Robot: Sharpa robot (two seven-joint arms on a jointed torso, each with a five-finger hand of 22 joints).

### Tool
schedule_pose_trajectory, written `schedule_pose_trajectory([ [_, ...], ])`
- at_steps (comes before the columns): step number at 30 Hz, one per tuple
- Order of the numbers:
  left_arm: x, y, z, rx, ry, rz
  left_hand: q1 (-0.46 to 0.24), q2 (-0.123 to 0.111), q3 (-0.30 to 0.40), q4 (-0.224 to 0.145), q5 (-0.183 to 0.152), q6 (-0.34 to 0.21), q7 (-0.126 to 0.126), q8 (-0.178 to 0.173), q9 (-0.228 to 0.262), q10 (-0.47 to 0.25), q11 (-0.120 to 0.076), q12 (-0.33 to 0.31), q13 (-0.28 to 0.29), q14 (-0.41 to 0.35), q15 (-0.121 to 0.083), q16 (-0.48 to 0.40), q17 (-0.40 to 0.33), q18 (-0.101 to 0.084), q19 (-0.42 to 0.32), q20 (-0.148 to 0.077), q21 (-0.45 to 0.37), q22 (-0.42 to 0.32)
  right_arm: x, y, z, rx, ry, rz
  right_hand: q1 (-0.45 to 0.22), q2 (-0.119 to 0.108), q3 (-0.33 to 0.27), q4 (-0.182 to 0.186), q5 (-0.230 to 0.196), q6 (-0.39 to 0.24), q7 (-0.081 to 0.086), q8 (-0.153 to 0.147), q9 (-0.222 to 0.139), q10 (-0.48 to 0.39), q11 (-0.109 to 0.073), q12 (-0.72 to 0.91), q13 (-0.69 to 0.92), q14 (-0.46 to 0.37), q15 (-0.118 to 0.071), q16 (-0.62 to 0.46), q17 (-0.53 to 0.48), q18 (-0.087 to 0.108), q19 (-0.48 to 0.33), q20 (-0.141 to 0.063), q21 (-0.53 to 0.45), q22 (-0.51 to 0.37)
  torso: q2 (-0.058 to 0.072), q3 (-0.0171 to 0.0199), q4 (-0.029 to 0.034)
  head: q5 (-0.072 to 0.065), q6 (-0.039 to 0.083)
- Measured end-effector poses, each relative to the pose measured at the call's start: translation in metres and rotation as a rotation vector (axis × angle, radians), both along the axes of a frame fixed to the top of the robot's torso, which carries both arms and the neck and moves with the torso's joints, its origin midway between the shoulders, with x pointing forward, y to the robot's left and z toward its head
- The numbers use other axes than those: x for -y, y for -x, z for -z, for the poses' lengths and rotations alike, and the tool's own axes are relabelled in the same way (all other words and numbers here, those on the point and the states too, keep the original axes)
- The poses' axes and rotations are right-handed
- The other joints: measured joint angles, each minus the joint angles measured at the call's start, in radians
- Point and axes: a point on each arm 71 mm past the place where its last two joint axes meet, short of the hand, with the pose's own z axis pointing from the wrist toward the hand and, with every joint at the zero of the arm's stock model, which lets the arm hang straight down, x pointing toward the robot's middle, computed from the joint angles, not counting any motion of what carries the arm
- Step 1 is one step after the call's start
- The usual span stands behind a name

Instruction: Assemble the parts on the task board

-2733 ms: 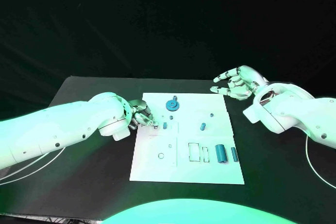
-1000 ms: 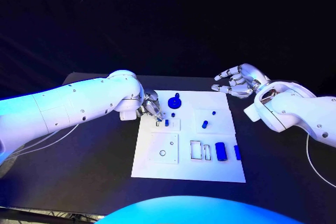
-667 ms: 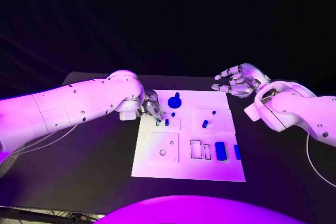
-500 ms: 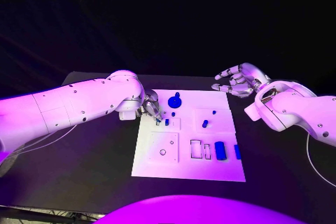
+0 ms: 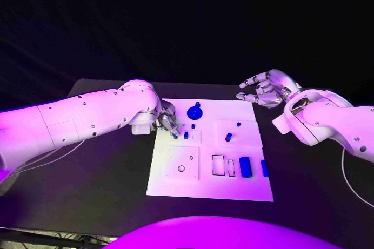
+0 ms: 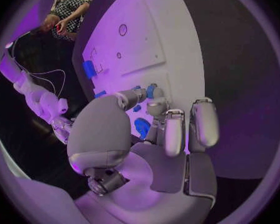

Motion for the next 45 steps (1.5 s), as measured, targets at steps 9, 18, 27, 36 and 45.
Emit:
schedule_pose_trajectory([
  [9, -0.0018, 0.0002, 0.0016, 0.000, -0.007, 0.000, -0.004, 0.004, -0.003, -0.003, 0.004, 0.000, 0.000, 0.000, 0.000, 0.000, 0.000, 0.000, 0.000, 0.000, 0.000, 0.000, 0.000, 0.000, 0.000, 0.000, 0.000, 0.001, 0.0000, 0.0001, 0.0000, 0.000, 0.000, 0.000, 0.000, 0.000, 0.000, 0.000, 0.000, 0.000, 0.000, 0.000, 0.000, 0.000, 0.000, 0.000, 0.000, 0.000, 0.000, 0.000, 0.000, 0.000, 0.000, 0.000, 0.000, 0.000, 0.000, 0.0000, 0.0000, 0.000, -0.002],
  [18, -0.0022, 0.0002, 0.0018, 0.000, -0.009, 0.001, -0.004, 0.004, -0.003, -0.003, 0.004, 0.001, -0.001, 0.000, 0.001, 0.000, 0.000, 0.000, 0.000, 0.000, 0.000, 0.000, 0.000, 0.000, 0.000, 0.000, 0.000, 0.001, 0.0001, 0.0001, 0.0000, 0.000, 0.000, 0.000, 0.000, 0.000, 0.000, 0.000, 0.000, 0.000, 0.000, 0.000, 0.000, 0.000, 0.000, 0.000, 0.000, 0.000, 0.000, 0.000, 0.000, 0.000, 0.000, 0.000, 0.000, 0.001, 0.000, 0.0000, -0.0004, -0.001, -0.003],
  [27, -0.0017, 0.0001, 0.0020, -0.001, -0.010, 0.003, -0.003, 0.004, -0.003, -0.003, 0.004, 0.002, -0.002, -0.001, 0.001, 0.000, 0.000, 0.000, 0.000, 0.000, 0.000, 0.000, 0.000, 0.000, 0.000, 0.000, 0.000, 0.001, 0.0000, 0.0002, 0.0000, 0.000, 0.000, 0.000, 0.000, 0.000, 0.000, 0.000, 0.000, 0.000, 0.000, 0.000, 0.000, 0.000, 0.000, 0.000, 0.000, 0.000, 0.000, 0.000, 0.000, 0.000, 0.000, 0.000, 0.000, 0.001, 0.000, 0.0004, -0.0001, -0.002, -0.003],
  [36, -0.0001, -0.0002, 0.0023, -0.002, -0.012, 0.005, -0.013, 0.014, -0.006, -0.006, 0.012, 0.009, -0.002, 0.004, 0.003, 0.015, -0.002, 0.019, 0.025, 0.000, 0.000, 0.002, 0.000, 0.000, 0.004, -0.004, 0.005, 0.009, 0.0003, 0.0003, -0.0001, 0.000, 0.000, 0.000, 0.000, 0.000, 0.000, 0.000, 0.000, 0.000, 0.000, 0.000, 0.000, 0.000, 0.000, 0.000, 0.000, 0.000, 0.000, 0.000, 0.000, 0.000, 0.000, 0.000, 0.000, 0.001, 0.000, 0.0003, -0.0005, -0.005, -0.006],
  [45, 0.0006, -0.0003, 0.0030, -0.005, -0.014, 0.005, -0.045, 0.005, 0.032, -0.060, 0.013, 0.012, -0.005, 0.012, 0.002, 0.028, -0.013, 0.031, 0.051, 0.000, -0.008, 0.005, 0.000, 0.000, 0.007, -0.007, 0.009, 0.017, 0.0004, 0.0004, -0.0001, 0.000, 0.000, 0.000, 0.000, 0.000, 0.000, 0.000, 0.000, 0.000, 0.000, 0.000, 0.000, 0.000, 0.000, 0.000, 0.000, 0.000, 0.000, 0.000, 0.000, 0.000, 0.000, 0.000, 0.000, 0.000, 0.000, 0.0003, -0.0003, -0.008, -0.009],
])
